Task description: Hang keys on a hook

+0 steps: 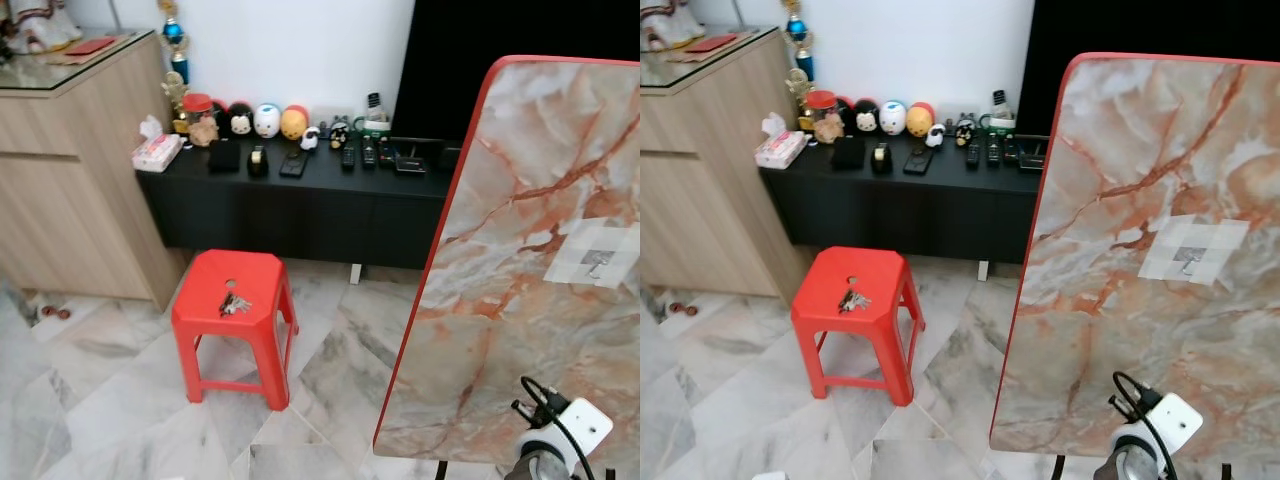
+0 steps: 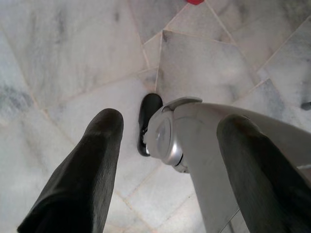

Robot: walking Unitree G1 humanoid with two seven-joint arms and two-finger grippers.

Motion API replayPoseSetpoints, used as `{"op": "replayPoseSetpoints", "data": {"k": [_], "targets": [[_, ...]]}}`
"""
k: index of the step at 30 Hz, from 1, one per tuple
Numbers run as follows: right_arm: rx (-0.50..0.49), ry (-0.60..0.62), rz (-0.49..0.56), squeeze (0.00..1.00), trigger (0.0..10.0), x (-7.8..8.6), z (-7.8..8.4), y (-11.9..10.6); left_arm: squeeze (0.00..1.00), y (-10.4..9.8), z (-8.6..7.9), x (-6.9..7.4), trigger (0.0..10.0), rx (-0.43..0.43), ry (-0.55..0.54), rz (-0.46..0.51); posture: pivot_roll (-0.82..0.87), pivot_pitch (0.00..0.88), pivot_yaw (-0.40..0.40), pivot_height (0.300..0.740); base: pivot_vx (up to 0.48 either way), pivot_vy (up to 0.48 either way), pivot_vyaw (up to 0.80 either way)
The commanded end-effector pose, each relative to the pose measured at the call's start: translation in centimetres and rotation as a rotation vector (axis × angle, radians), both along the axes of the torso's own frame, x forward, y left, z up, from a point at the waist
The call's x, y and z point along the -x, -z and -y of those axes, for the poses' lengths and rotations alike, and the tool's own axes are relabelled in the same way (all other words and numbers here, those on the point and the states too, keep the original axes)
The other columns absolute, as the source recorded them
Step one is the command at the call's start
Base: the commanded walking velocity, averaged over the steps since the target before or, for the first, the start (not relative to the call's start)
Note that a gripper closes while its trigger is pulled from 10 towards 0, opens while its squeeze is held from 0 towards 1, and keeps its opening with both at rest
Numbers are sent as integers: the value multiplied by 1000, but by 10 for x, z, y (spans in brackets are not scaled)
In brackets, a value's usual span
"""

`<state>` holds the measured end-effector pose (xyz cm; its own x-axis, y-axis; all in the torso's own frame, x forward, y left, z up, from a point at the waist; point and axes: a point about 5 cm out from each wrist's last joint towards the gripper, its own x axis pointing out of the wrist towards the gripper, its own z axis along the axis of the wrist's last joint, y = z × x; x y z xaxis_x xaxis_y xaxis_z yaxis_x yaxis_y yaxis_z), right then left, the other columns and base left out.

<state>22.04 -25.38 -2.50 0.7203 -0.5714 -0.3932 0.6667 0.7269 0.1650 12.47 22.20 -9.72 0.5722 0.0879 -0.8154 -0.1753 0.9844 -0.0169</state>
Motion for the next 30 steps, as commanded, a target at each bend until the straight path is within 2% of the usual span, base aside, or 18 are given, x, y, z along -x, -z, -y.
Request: {"op": "replayPoseSetpoints", "data": {"k": [1,8,15,16,19,21,25,30], "targets": [[55,-25,27,0,10000,-4,1,-7,0,0,-3,1,10000,-9,-7,-5,121,0,-70,740,0,0,0],[197,-142,95,0,10000,-10,0,-25,0,0,-4,1,10000,-10,0,-5,117,0,-70,740,0,0,0],[268,-159,118,0,10000,-9,-1,-34,0,-1,-4,1,10000,-15,15,-7,115,0,-69,740,0,0,0],[310,-183,137,0,10000,-9,-2,-41,0,-1,-4,1,10000,-15,17,-7,113,0,-70,740,0,0,0],[355,-215,155,0,10000,-8,-5,-48,0,-1,-4,1,10000,-16,21,-8,115,0,-71,740,0,0,0],[439,-294,179,0,10000,-8,-12,-57,0,-1,-5,1,10000,-17,25,-9,114,0,-71,740,0,0,0],[490,-346,201,0,10000,-8,-19,-64,0,-1,-5,1,10000,-18,29,-10,108,0,-70,740,0,0,0],[559,-336,223,0,10000,-11,-19,-78,0,-1,-5,1,10000,-18,35,-12,108,0,-68,740,0,0,0]]}}
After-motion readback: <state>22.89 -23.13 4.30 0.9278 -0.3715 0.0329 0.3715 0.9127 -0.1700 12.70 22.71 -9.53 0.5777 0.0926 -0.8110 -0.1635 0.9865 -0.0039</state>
